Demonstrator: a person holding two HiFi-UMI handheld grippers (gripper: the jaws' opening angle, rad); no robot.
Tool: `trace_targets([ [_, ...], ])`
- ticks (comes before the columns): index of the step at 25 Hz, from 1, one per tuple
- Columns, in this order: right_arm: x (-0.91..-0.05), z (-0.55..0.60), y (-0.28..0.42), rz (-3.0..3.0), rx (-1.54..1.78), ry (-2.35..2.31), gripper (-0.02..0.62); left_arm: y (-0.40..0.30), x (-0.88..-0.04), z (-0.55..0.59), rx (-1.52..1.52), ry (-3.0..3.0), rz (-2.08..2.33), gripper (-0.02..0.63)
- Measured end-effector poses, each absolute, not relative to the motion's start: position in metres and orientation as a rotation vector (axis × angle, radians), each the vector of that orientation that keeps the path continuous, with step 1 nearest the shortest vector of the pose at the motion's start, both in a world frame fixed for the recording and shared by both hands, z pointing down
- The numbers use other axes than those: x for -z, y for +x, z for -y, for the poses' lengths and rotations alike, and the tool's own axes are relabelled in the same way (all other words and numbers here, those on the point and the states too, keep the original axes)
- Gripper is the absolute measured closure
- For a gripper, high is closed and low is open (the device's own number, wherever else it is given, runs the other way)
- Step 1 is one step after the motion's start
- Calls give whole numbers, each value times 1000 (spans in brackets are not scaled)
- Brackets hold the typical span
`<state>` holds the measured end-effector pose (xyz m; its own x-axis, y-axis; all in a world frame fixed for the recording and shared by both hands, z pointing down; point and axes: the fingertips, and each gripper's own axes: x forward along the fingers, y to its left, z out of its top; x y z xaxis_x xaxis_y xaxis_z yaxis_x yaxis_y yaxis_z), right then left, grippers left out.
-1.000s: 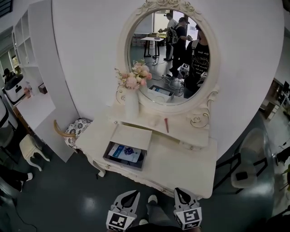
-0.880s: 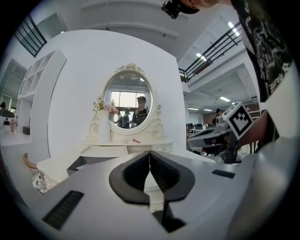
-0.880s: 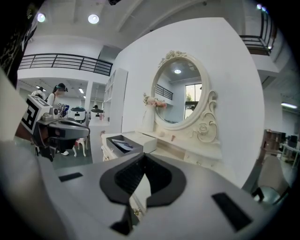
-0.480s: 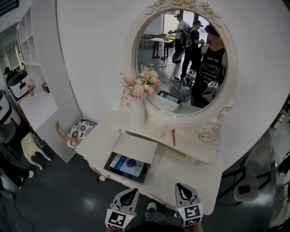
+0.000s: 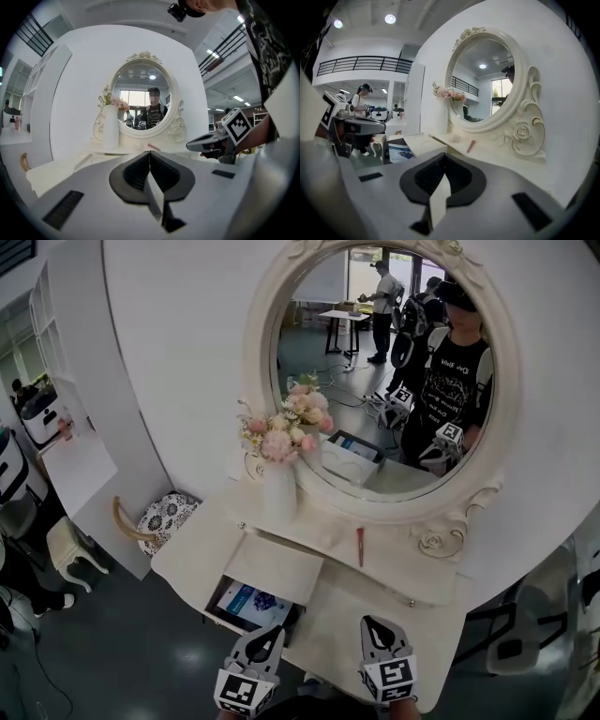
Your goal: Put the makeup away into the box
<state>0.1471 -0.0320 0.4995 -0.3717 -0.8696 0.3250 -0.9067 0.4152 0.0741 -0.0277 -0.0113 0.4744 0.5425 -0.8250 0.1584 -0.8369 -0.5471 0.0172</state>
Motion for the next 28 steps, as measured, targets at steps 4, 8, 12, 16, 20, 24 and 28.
trace_targets([
  [4, -501, 54, 157, 2371, -210, 1539, 586, -17, -472, 34, -187, 2675, 1452, 591],
  [8, -507, 62, 160, 2382, -261, 1526, 586, -12, -477, 45, -199, 2641, 1460, 591],
  [12, -511, 63, 161, 2374, -286, 1521, 586, -8, -479, 54, -222, 2624, 1456, 591],
  [16, -513, 66, 163, 2365, -311, 1539, 586, -7, -482, 61, -232, 2620, 1443, 591],
  [20, -510, 74, 168, 2354, -359, 1614, 586, -5, -480, 65, -259, 2668, 1393, 591],
  [24, -509, 81, 166, 2315, -376, 1667, 586, -14, -483, 71, -285, 2675, 1362, 591],
  [28, -504, 86, 166, 2299, -392, 1727, 584, -19, -481, 80, -295, 2694, 1309, 591],
])
